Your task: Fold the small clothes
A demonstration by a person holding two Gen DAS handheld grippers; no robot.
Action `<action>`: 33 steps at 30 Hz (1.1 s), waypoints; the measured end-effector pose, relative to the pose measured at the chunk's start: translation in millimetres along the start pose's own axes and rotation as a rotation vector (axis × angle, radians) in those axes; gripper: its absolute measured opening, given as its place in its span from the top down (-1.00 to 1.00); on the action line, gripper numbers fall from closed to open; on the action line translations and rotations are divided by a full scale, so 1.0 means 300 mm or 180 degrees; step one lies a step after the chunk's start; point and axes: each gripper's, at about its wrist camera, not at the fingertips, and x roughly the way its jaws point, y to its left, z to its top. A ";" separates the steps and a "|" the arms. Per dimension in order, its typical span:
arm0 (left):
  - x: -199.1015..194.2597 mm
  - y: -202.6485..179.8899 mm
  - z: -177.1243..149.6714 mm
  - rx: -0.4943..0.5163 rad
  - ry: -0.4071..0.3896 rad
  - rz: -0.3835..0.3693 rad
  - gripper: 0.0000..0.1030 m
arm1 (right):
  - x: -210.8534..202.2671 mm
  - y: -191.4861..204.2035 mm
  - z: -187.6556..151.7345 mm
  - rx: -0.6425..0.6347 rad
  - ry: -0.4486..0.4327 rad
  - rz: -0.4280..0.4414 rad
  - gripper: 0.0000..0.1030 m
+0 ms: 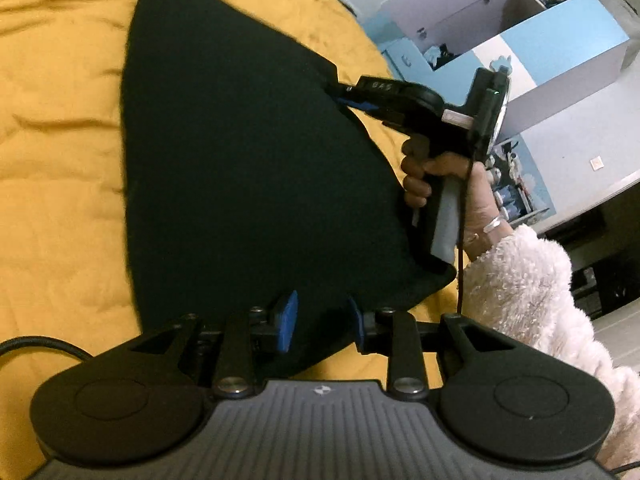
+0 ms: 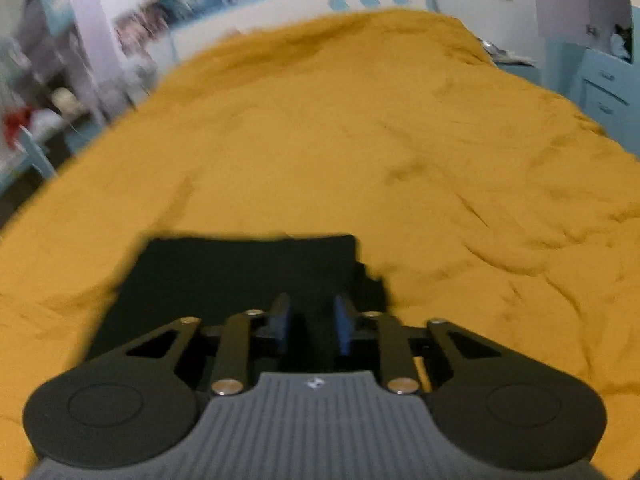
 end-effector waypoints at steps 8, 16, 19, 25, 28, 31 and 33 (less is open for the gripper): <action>-0.005 -0.042 0.028 0.0069 0.0034 0.0041 0.31 | -0.107 -0.036 -0.049 0.0226 -0.0234 0.0227 0.52; -0.146 -0.102 -0.042 0.0220 -0.0299 0.0268 0.04 | -0.608 0.009 -0.277 -0.0337 -0.0497 0.0853 0.24; -0.115 -0.075 -0.064 0.0158 -0.0220 0.0361 0.02 | -0.644 -0.013 -0.380 -0.0339 -0.0252 0.0751 0.25; -0.109 -0.040 -0.100 0.0079 -0.0278 0.0351 -0.03 | -0.585 -0.100 -0.487 -0.0146 0.0019 0.0601 0.45; -0.183 -0.042 -0.098 -0.0003 -0.0406 0.0259 0.00 | -0.601 -0.116 -0.444 -0.0016 0.0022 0.0790 0.29; -0.276 -0.055 -0.076 0.0089 -0.0602 0.0334 -0.16 | -0.616 -0.157 -0.349 0.0147 -0.0216 0.1126 0.04; -0.307 -0.021 -0.067 -0.0007 -0.0654 0.0331 -0.18 | -0.577 -0.207 -0.261 0.0274 -0.0290 0.1217 -0.13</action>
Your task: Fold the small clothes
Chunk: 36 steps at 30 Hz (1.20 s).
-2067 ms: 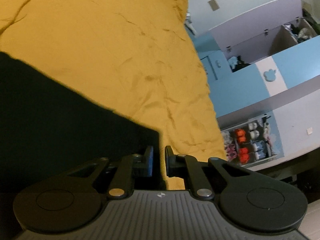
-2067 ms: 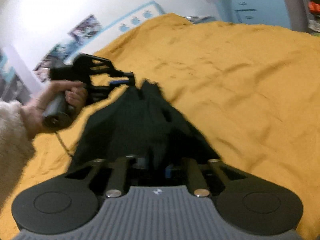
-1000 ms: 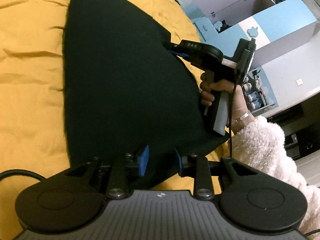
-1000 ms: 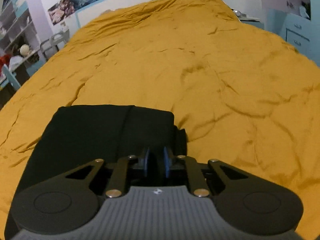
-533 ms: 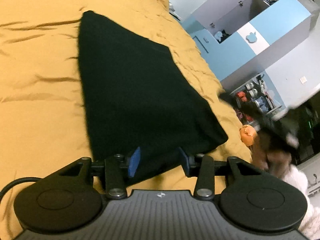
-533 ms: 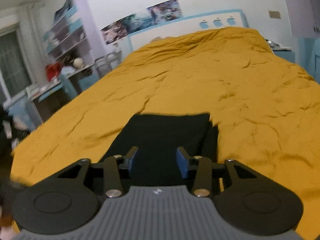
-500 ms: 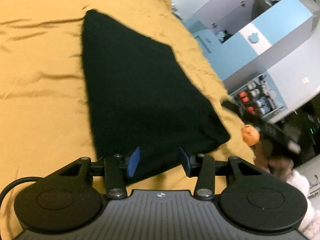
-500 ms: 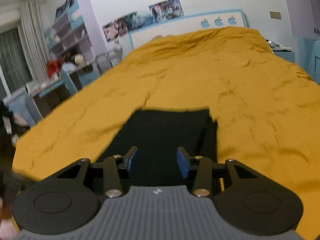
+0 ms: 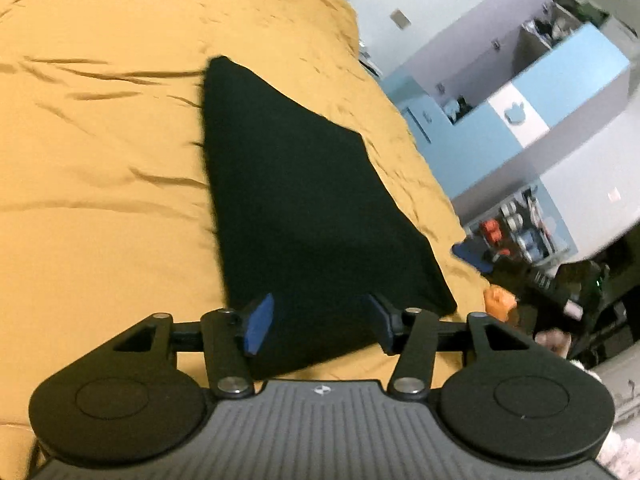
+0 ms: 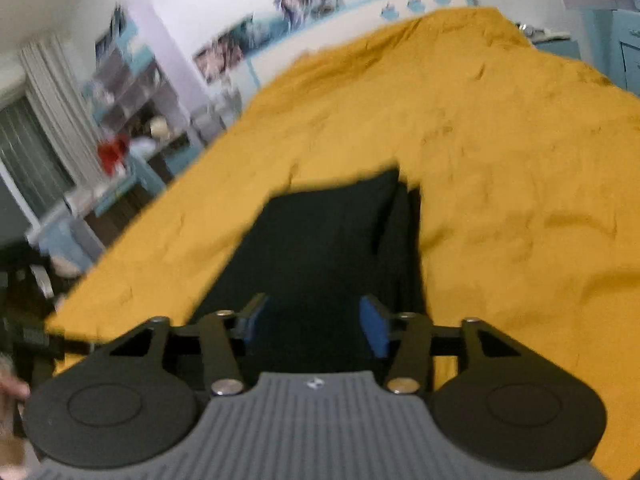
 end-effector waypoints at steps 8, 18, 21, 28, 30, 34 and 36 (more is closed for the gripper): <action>0.042 0.171 -0.033 -0.0639 0.0107 -0.0220 -0.18 | 0.290 -0.296 0.193 0.0942 0.0429 0.0217 -0.27; 0.163 0.228 -0.005 -0.0685 0.0456 -0.0253 -0.20 | 0.520 -0.405 0.199 0.1128 0.0707 0.0324 -0.29; 0.202 0.223 0.002 -0.0674 0.0518 -0.0326 -0.20 | 0.587 -0.407 0.214 0.1163 0.0711 0.0439 -0.29; 0.309 0.186 0.015 -0.0730 0.0652 -0.0519 -0.41 | 0.734 -0.416 0.244 0.1317 0.0692 0.0569 -0.46; 0.323 0.155 0.003 -0.0640 0.0651 -0.0530 -0.60 | 0.768 -0.415 0.250 0.1355 0.0673 0.0573 -0.47; 0.322 0.110 -0.025 -0.0459 0.0656 -0.0459 -0.68 | 0.823 -0.399 0.261 0.1366 0.0679 0.0567 -0.55; 0.317 0.104 -0.034 -0.0465 0.0662 -0.0467 -0.68 | 0.837 -0.390 0.267 0.1310 0.0705 0.0545 -0.55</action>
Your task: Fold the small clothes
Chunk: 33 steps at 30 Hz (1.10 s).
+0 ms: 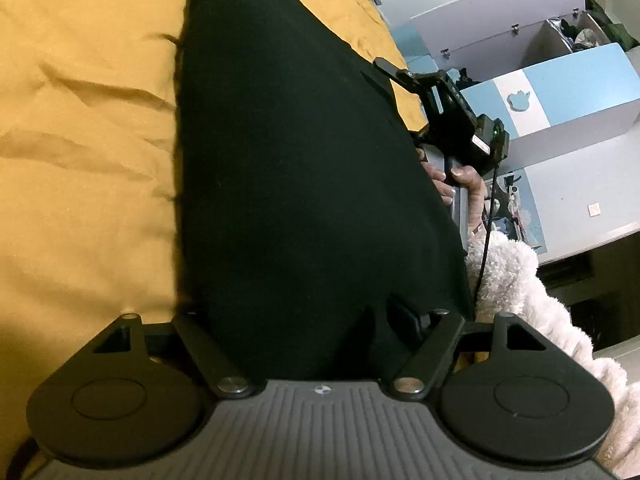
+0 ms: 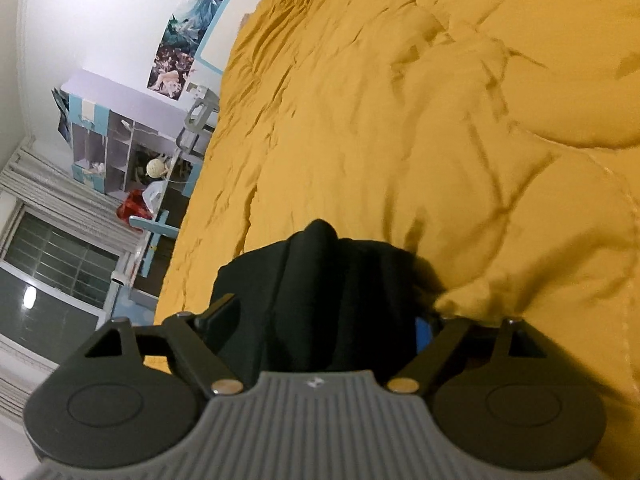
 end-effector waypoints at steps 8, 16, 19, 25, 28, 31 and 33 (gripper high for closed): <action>0.005 -0.017 -0.006 0.0011 -0.0011 0.0023 -0.59 | 0.033 0.038 -0.009 -0.0187 -0.0032 -0.0287 -0.05; 0.026 -0.037 -0.007 0.0054 -0.0060 0.0192 -0.18 | 0.034 0.064 -0.011 -0.0230 -0.0071 -0.0418 0.25; 0.032 -0.035 -0.009 0.0058 -0.0072 0.0217 -0.15 | 0.038 0.078 -0.010 -0.0239 -0.0090 -0.0452 0.28; 0.049 -0.018 0.006 -0.0064 -0.0064 0.0149 -0.06 | 0.023 0.102 -0.008 -0.0184 -0.0153 -0.0503 0.45; 0.027 0.010 0.021 -0.0326 -0.0109 -0.0143 0.36 | -0.015 0.158 -0.009 -0.0216 -0.0238 -0.0517 0.56; -0.011 0.021 0.037 -0.0507 -0.0178 -0.0410 0.57 | -0.046 0.257 -0.008 -0.0346 -0.0259 -0.0510 0.58; -0.042 -0.006 0.041 -0.0394 -0.0220 -0.0413 0.59 | -0.065 0.337 -0.008 -0.0461 -0.0268 -0.0532 0.58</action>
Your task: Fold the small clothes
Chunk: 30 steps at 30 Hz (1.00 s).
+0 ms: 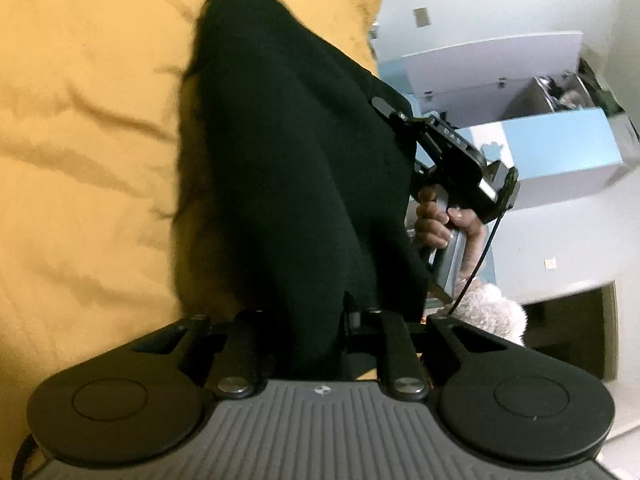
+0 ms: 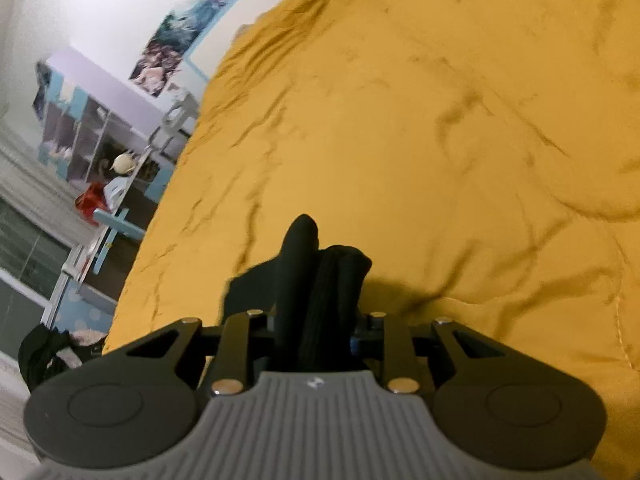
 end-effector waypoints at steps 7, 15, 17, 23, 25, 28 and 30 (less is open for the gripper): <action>-0.138 -0.071 -0.023 0.0161 -0.0167 -0.0216 0.59 | -0.119 0.317 0.002 -0.0458 -0.0060 0.0105 0.59; -0.514 -0.071 -0.031 0.0291 -0.0710 -0.0199 0.59 | -0.078 0.750 -0.037 -0.0876 -0.0042 0.0657 0.59; -0.632 -0.060 -0.029 0.0342 -0.0893 -0.0071 0.59 | -0.014 0.844 -0.055 -0.0899 -0.0004 0.0847 0.59; -0.865 0.025 -0.030 0.0411 -0.1224 0.0395 0.59 | 0.296 1.078 -0.148 -0.0855 0.0156 0.1344 0.59; -0.893 0.097 -0.023 0.0353 -0.1235 0.0529 0.59 | 0.436 1.113 -0.178 -0.0803 0.0295 0.1366 0.59; -0.885 0.269 -0.015 0.0081 -0.1149 0.0600 0.59 | 0.649 1.105 -0.234 -0.0750 0.0498 0.1151 0.59; -0.846 0.440 -0.011 -0.0281 -0.1047 0.0603 0.59 | 0.800 1.053 -0.280 -0.0732 0.0635 0.0863 0.59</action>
